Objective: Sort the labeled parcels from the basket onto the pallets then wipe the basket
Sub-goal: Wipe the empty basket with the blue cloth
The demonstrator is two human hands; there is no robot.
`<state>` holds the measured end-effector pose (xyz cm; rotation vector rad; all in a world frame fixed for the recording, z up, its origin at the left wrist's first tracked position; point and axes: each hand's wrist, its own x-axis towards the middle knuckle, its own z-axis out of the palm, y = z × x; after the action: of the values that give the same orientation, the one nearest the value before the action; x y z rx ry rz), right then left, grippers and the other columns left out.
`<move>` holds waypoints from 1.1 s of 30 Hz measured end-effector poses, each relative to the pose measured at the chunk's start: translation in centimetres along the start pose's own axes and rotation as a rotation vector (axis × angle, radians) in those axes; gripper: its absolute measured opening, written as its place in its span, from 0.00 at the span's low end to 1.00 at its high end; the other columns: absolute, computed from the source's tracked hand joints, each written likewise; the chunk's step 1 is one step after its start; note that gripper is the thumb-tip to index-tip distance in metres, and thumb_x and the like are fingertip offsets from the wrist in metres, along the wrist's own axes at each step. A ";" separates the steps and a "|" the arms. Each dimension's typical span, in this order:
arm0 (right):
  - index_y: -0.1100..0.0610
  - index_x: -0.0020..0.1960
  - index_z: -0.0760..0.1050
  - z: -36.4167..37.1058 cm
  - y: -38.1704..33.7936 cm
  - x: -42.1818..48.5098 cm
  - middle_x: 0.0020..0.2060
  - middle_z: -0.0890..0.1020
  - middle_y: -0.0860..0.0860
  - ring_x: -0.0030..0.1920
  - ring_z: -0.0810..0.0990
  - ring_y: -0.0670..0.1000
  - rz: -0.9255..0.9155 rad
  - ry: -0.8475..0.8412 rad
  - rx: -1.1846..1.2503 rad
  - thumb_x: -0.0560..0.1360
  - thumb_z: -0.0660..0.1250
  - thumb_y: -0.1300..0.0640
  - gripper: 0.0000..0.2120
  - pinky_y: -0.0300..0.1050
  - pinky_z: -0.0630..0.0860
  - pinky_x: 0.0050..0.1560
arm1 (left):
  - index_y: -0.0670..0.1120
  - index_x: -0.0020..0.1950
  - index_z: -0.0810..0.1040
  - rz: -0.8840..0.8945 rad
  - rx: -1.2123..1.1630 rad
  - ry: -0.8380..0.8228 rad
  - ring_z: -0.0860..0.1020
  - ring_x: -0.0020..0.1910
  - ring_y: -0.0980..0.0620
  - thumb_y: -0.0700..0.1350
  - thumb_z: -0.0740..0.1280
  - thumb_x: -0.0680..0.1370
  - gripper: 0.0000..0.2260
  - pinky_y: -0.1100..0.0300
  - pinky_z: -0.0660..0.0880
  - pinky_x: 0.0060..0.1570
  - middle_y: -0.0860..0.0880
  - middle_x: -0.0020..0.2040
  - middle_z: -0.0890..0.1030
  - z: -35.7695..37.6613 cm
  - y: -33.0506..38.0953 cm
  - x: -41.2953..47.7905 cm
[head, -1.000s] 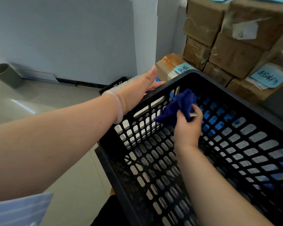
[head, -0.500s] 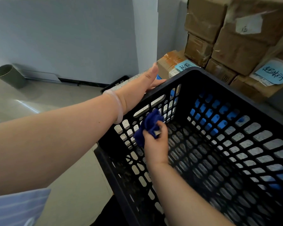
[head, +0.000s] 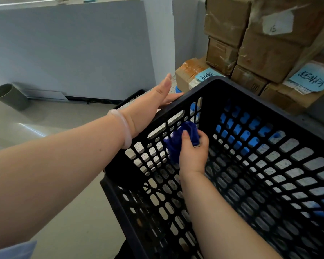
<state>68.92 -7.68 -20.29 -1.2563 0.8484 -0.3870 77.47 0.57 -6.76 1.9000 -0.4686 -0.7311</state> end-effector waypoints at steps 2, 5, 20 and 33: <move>0.29 0.46 0.70 -0.7 -0.9 1.4 0.63 0.74 0.52 0.56 0.78 0.50 -0.043 0.128 0.021 0.76 0.69 0.48 0.13 0.55 0.78 0.59 | 0.74 0.43 0.79 0.010 -0.004 -0.006 0.66 0.48 0.86 0.75 0.45 0.71 0.23 0.65 0.50 0.69 0.83 0.45 0.71 0.0 0.0 0.1; 0.44 0.63 0.72 -1.3 -2.5 3.7 0.65 0.70 0.53 0.60 0.76 0.52 -0.149 0.218 0.007 0.76 0.70 0.49 0.16 0.50 0.74 0.65 | 0.72 0.44 0.78 0.022 -0.017 0.017 0.65 0.45 0.87 0.74 0.46 0.67 0.22 0.70 0.53 0.60 0.83 0.43 0.71 0.2 0.2 0.0; 0.39 0.47 0.72 1.4 3.9 -6.0 0.52 0.72 0.42 0.47 0.78 0.38 -0.138 -0.300 -0.101 0.70 0.71 0.69 0.24 0.28 0.72 0.49 | 0.66 0.77 0.51 -0.013 0.058 0.060 0.59 0.68 0.68 0.72 0.42 0.74 0.31 0.52 0.43 0.76 0.70 0.62 0.75 0.1 0.1 0.0; 0.42 0.47 0.75 -3.3 -0.4 -2.5 0.56 0.75 0.46 0.54 0.77 0.45 -0.108 -0.469 -0.195 0.70 0.71 0.65 0.18 0.44 0.76 0.58 | 0.65 0.77 0.52 -0.030 0.027 0.023 0.62 0.63 0.72 0.78 0.47 0.63 0.43 0.54 0.44 0.75 0.70 0.60 0.77 0.2 0.0 -0.1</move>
<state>64.96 -8.29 -19.26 -1.5006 0.4252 -0.0852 77.29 0.48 -6.84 1.9427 -0.4383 -0.7247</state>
